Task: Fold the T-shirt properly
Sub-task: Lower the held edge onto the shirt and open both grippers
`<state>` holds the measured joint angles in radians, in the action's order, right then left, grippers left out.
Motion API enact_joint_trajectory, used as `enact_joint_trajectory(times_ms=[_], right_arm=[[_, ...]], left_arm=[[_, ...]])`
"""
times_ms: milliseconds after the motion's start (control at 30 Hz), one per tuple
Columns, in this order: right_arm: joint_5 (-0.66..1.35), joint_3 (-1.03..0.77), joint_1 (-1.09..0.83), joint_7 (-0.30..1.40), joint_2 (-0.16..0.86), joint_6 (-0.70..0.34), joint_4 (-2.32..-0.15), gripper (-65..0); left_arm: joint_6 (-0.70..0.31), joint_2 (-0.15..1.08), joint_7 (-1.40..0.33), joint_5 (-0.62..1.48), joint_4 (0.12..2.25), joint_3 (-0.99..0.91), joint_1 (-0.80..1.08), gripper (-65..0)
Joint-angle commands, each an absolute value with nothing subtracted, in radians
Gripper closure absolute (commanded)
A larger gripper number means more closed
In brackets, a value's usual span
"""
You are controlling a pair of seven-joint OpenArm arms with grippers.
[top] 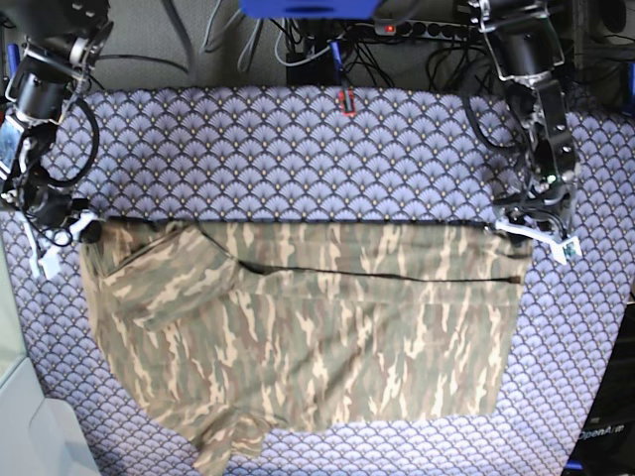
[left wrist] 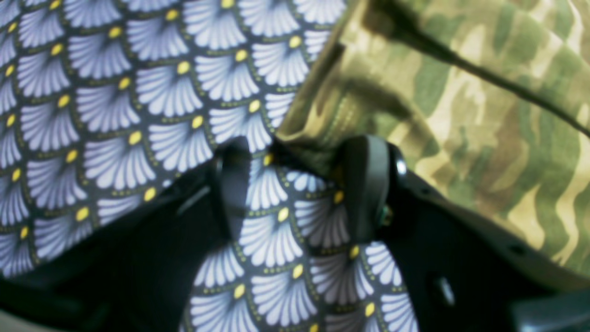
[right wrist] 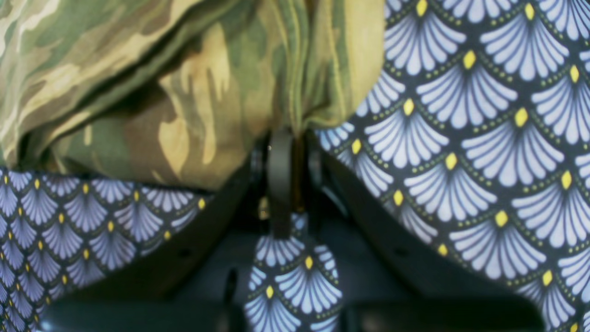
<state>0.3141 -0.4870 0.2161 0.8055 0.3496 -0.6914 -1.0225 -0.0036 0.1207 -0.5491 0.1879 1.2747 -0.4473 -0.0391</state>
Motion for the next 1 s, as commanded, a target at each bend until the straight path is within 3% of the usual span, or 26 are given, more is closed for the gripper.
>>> enact_joint_trajectory(times_ms=[0,367,667,967], right_arm=[[0.295,-0.486,0.211,0.839,0.360,-0.698,-1.029,0.0],[0.295,-0.486,0.205,0.839,0.361,-0.698,-1.029,0.0],[0.295,-0.484,0.205,0.839,0.361,-0.698,-1.029,0.0],[0.295,-0.484,0.205,0.839,0.366,-0.698,-1.029,0.0]], left_arm=[[-0.005,0.119,-0.553,0.194,1.297,-0.447,-0.047,-32.4],[-0.005,0.116,-0.552,0.194,1.360,-0.447,-0.041,-32.4],[-0.005,0.097,-0.549,0.194,1.283,-0.447,-0.071,-32.3],[-0.005,0.094,-0.460,0.194,1.280,-0.447,-0.061,-29.5]])
